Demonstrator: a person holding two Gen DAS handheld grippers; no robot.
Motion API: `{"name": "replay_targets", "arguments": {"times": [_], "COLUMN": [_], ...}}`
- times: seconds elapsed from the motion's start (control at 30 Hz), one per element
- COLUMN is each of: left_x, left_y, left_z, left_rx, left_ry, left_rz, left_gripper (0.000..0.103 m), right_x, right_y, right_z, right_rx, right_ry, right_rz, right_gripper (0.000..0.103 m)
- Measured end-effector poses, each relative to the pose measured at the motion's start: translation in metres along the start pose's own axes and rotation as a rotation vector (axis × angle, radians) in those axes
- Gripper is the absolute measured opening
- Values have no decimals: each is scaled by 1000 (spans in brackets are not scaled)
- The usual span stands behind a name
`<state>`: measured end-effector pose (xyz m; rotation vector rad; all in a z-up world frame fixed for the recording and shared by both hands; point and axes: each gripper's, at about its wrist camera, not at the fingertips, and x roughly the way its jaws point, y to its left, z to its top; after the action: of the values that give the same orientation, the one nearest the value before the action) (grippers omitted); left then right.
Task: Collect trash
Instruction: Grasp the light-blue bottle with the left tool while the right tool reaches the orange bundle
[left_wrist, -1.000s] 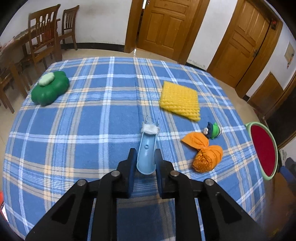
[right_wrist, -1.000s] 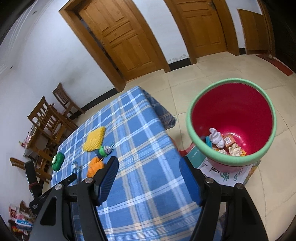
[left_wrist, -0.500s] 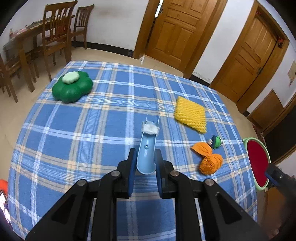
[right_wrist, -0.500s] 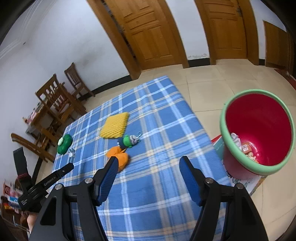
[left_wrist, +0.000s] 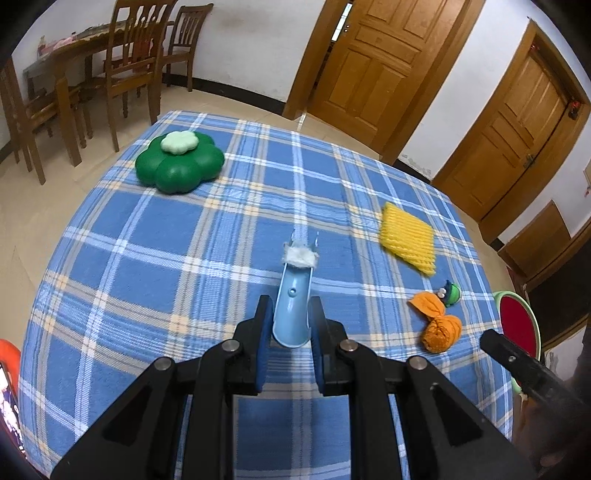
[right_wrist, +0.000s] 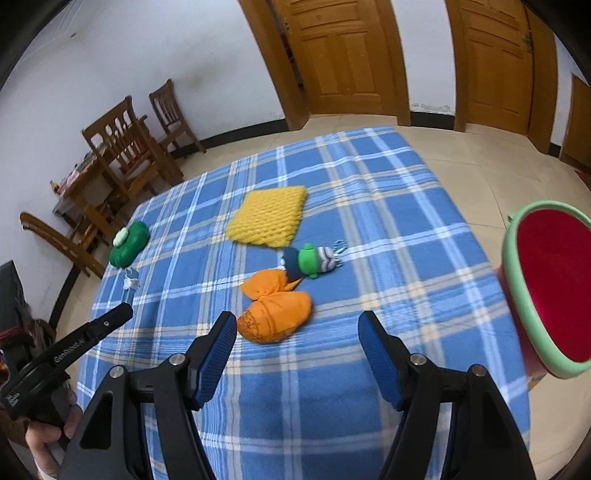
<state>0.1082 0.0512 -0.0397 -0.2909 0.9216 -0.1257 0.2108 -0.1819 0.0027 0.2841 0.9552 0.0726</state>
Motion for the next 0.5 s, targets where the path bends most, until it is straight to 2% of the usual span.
{"name": "replay_targets", "arguments": {"times": [0.3,0.5], "left_x": [7,10], "left_y": [10,13], "left_z": [-3,-4], "left_rx": [-24,-35], "left_ry": [15,21], "left_rz": [-4,-4], "left_gripper": [19,19], "right_x": [28,42], "right_y": [12,19], "right_z": [2,0], "right_rx": [-33,-47], "right_ry": [39,60], "right_rz": [-18,-16], "right_gripper": [71,62]}}
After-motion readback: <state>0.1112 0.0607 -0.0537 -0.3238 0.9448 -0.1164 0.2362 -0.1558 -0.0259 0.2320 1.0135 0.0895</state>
